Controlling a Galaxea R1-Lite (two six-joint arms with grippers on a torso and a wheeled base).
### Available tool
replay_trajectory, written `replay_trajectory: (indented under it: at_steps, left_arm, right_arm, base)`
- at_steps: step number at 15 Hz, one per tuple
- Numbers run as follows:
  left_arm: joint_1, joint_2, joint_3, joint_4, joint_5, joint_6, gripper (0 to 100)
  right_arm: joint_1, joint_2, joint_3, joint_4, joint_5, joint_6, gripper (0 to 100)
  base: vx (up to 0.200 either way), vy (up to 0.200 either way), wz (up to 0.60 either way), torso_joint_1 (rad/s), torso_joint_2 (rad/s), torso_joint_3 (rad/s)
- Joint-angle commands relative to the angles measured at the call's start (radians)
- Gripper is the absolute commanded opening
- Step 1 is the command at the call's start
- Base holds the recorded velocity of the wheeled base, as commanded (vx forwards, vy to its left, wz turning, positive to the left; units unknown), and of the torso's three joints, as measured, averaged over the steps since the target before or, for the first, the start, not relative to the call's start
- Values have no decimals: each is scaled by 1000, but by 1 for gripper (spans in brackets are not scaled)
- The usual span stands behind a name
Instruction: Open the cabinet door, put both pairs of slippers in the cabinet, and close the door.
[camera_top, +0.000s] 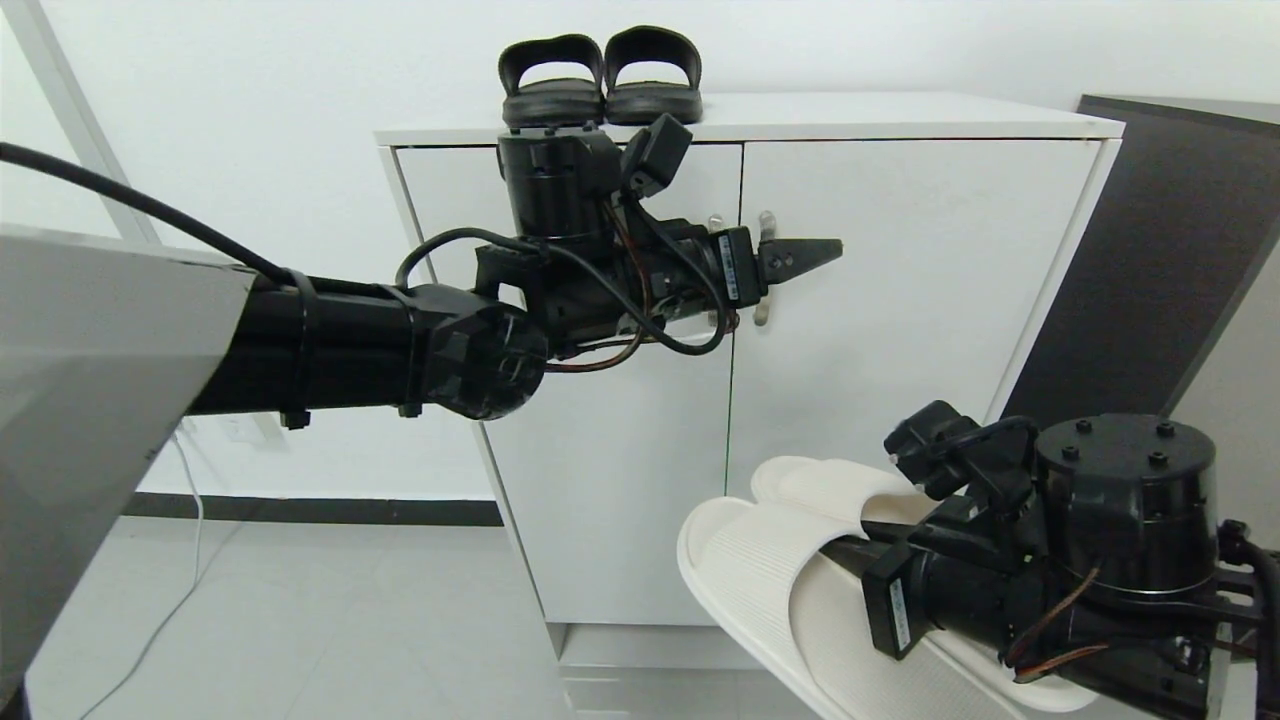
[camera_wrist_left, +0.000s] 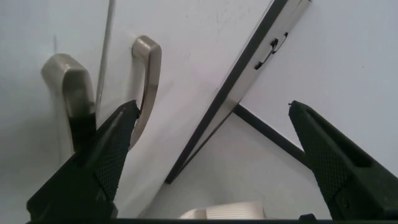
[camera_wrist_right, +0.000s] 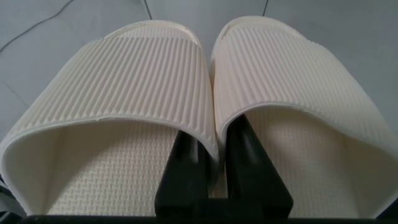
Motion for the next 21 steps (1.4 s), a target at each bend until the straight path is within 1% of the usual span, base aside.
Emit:
replay_trajectory:
  at_steps: [1, 4, 5, 8, 10, 11, 13, 15, 17, 18, 21]
  left_arm:
    - [-8, 18, -8, 0, 2, 0, 100]
    - [-18, 25, -10, 2, 2, 0, 100]
    - [-24, 25, -10, 2, 2, 0, 0]
    - [-31, 13, 1, -1, 7, 0, 0]
    - [-55, -22, 44, -7, 32, 1, 0]
    - [-66, -41, 65, -12, 33, 1, 0]
    - [-83, -77, 122, -37, 35, 1, 0]
    - [-95, -116, 189, -70, 35, 1, 0]
    - [-109, -153, 240, -87, 35, 1, 0]
    - [-117, -182, 289, -107, 35, 1, 0]
    - [-126, -254, 395, -141, 35, 1, 0]
  right_arm:
    - [-1, 2, 0, -1, 0, 0, 0]
    - [-1, 2, 3, -1, 0, 0, 0]
    - [0, 2, 3, -1, 1, 0, 0]
    - [0, 4, 9, 1, 15, 0, 0]
    - [0, 1, 16, -1, 18, -2, 0]
    - [0, -3, 17, 1, 23, -2, 0]
    - [2, -27, 46, -2, 86, -3, 0]
    - [5, -73, 85, -5, 181, -37, 0]
    - [5, -96, 103, -5, 210, -66, 0]
    - [7, -98, 112, -5, 216, -77, 0]
    - [8, -93, 126, -5, 222, -112, 0]
  base:
    - [0, 0, 0, 0, 0, 0]
    - [0, 0, 0, 0, 0, 0]
    - [0, 0, 0, 0, 0, 0]
    - [0, 0, 0, 0, 0, 0]
    - [0, 0, 0, 0, 0, 0]
    - [0, 0, 0, 0, 0, 0]
    - [0, 0, 0, 0, 0, 0]
    - [0, 0, 0, 0, 0, 0]
    - [0, 0, 0, 0, 0, 0]
    - [0, 0, 0, 0, 0, 0]
    - [0, 0, 0, 0, 0, 0]
